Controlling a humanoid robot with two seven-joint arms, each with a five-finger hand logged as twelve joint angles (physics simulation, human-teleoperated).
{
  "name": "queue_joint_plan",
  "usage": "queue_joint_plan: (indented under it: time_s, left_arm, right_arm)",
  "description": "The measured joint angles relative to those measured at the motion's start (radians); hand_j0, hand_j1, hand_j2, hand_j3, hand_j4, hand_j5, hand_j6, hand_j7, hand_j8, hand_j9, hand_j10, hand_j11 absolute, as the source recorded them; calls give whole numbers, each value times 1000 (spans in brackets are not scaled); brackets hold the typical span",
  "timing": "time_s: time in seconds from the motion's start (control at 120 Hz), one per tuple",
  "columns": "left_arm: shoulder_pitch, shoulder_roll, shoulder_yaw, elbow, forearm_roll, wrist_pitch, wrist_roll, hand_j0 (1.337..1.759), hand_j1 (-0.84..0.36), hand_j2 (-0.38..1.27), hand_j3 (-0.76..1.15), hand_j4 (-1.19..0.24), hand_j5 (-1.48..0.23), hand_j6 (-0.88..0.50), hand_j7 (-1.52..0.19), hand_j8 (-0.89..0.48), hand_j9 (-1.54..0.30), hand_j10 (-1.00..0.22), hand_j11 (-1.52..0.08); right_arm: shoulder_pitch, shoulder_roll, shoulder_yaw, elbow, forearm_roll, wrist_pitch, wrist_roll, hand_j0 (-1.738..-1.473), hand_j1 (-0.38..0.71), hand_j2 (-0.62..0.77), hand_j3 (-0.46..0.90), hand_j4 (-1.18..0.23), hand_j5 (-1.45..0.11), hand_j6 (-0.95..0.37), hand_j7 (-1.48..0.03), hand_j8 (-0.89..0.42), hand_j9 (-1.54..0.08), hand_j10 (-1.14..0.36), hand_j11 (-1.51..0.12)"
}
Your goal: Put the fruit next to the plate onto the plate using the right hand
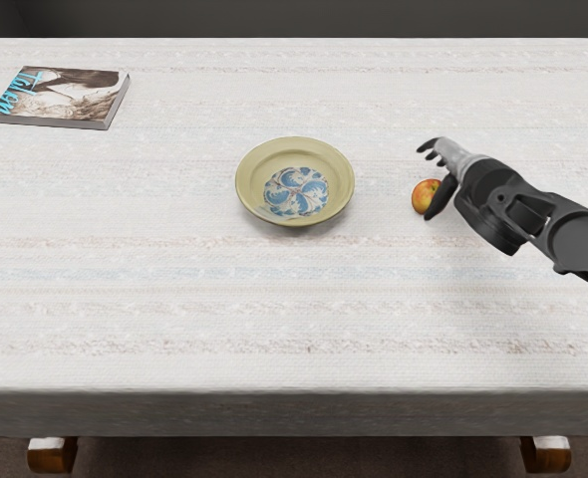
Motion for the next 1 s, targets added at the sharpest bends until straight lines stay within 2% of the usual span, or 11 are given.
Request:
queue_joint_plan:
  time_s: [0.242, 0.508, 0.808, 1.0]
  left_arm:
    - [0, 0, 0, 0, 0, 0, 0, 1658, 333, 3, 0, -15, -18, -15, -18, -15, -18, -14, -18]
    - [1, 0, 0, 0, 0, 0, 0, 1658, 333, 3, 0, -14, -18, -15, -18, -15, -18, -14, -18]
    - [0, 0, 0, 0, 0, 0, 0, 1658, 333, 3, 0, -15, -18, -15, -18, -15, -18, -14, -18]
    - [0, 0, 0, 0, 0, 0, 0, 1658, 333, 3, 0, -15, -18, -15, -18, -15, -18, -14, -18]
  right_arm:
    - [-2, 1, -21, -2, 0, -1, 0, -1657, 9, -95, 0, -318, -431, -326, -420, -318, -431, -317, -431]
    - [-5, 0, -30, 5, 2, 3, 0, -1657, 187, -91, 0, -462, -613, -467, -605, -449, -612, -462, -612]
    - [2, -4, -30, 29, 6, 8, -2, -1655, 238, 107, 0, -583, -767, -486, -761, -414, -766, -584, -764]
    - [15, -11, -21, 64, 9, 9, -14, -1655, 247, 181, 0, -621, -827, -486, -815, -401, -828, -580, -823]
